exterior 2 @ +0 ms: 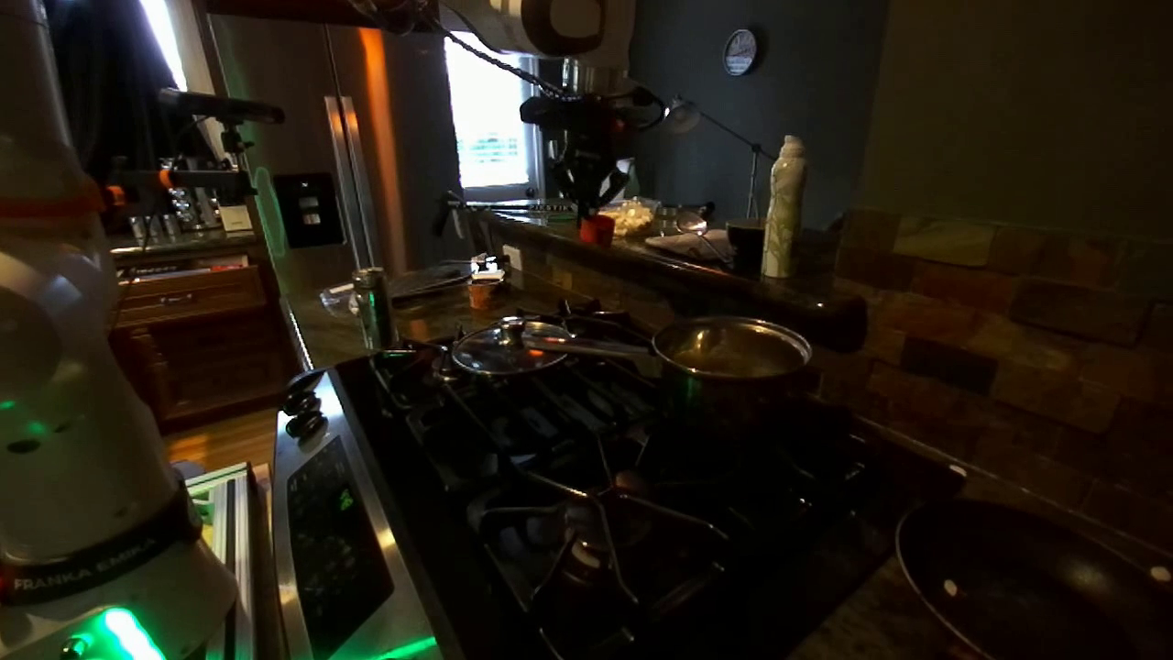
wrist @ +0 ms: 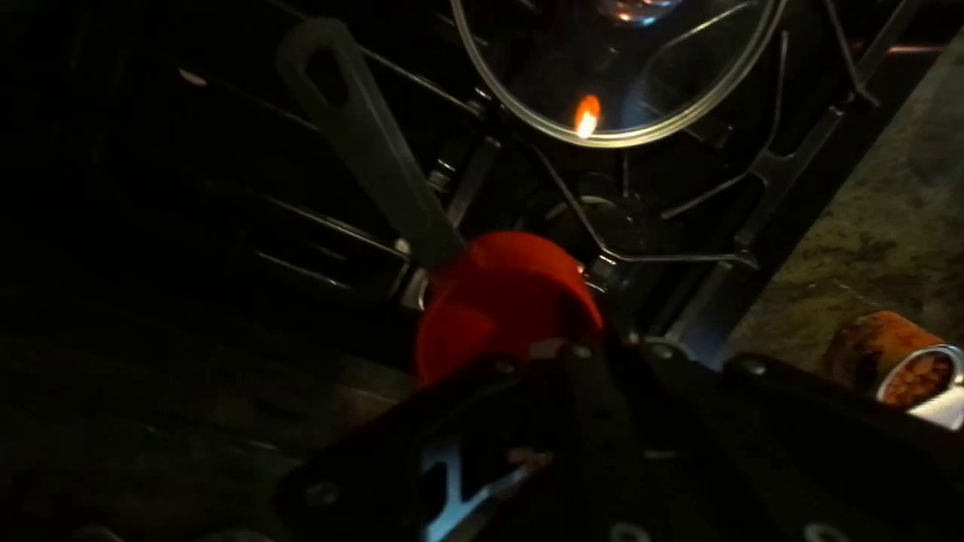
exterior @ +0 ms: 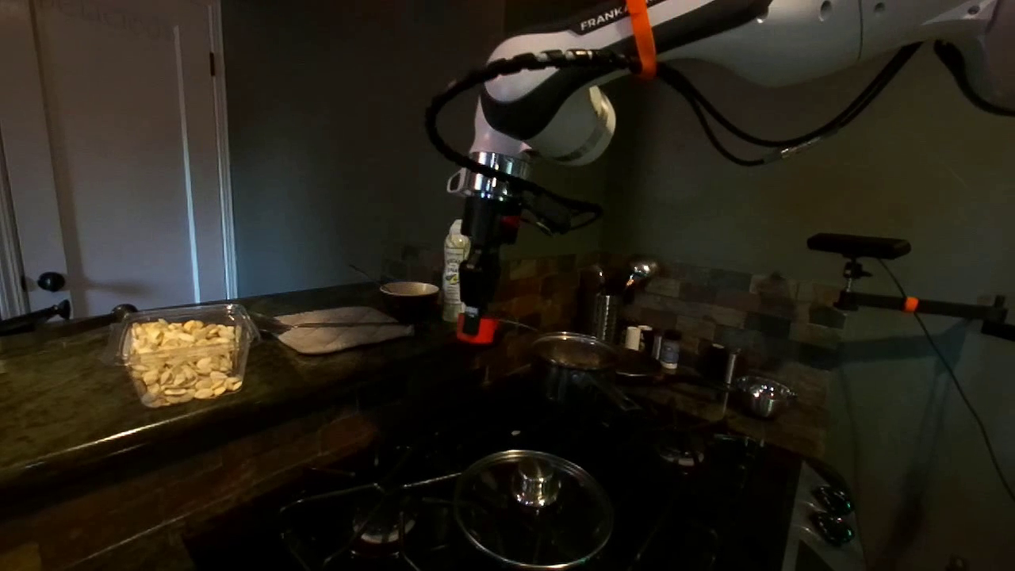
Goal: Put the measuring cup in the silver pot on the right.
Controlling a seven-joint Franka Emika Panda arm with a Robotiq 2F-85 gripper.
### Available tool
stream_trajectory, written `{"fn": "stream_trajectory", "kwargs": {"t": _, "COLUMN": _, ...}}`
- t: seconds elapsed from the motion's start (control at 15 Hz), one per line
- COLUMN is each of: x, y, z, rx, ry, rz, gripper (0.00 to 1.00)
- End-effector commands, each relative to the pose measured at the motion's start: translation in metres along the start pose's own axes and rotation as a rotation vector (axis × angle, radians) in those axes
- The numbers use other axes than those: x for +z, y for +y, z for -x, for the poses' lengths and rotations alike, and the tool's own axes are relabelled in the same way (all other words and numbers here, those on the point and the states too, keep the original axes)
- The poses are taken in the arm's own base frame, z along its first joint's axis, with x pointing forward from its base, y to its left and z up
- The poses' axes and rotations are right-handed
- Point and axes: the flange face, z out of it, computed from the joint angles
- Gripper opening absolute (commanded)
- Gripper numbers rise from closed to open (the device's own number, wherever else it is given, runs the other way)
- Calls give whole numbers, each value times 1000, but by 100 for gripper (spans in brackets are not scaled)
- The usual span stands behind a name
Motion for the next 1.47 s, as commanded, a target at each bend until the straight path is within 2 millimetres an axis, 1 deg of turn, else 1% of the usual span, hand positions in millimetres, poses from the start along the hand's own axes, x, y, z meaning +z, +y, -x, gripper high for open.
{"fn": "stream_trajectory", "kwargs": {"t": 0.0, "x": 3, "y": 7, "z": 11, "rx": 32, "ry": 0, "rz": 10, "gripper": 5}}
{"fn": "stream_trajectory", "kwargs": {"t": 0.13, "x": 6, "y": 11, "z": 25, "rx": 60, "ry": -1, "rz": 14, "gripper": 5}}
{"fn": "stream_trajectory", "kwargs": {"t": 0.2, "x": 12, "y": 10, "z": 18, "rx": 61, "ry": -21, "rz": 57, "gripper": 1}}
{"fn": "stream_trajectory", "kwargs": {"t": 0.33, "x": 17, "y": 35, "z": 29, "rx": 60, "ry": -75, "rz": 152, "gripper": 1}}
{"fn": "stream_trajectory", "kwargs": {"t": 0.53, "x": 20, "y": 81, "z": 57, "rx": 12, "ry": -191, "rz": 304, "gripper": 1}}
{"fn": "stream_trajectory", "kwargs": {"t": 0.67, "x": 9, "y": 108, "z": 75, "rx": -7, "ry": -252, "rz": 404, "gripper": 1}}
{"fn": "stream_trajectory", "kwargs": {"t": 0.73, "x": 2, "y": 125, "z": 87, "rx": 12, "ry": -256, "rz": 441, "gripper": 1}}
{"fn": "stream_trajectory", "kwargs": {"t": 0.87, "x": -2, "y": 150, "z": 102, "rx": 45, "ry": -277, "rz": 487, "gripper": 1}}
{"fn": "stream_trajectory", "kwargs": {"t": 0.93, "x": 4, "y": 159, "z": 105, "rx": 48, "ry": -292, "rz": 488, "gripper": 1}}
{"fn": "stream_trajectory", "kwargs": {"t": 1.13, "x": 27, "y": 173, "z": 104, "rx": 69, "ry": -272, "rz": 466, "gripper": 1}}
{"fn": "stream_trajectory", "kwargs": {"t": 1.4, "x": 58, "y": 185, "z": 91, "rx": 129, "ry": -216, "rz": 524, "gripper": 1}}
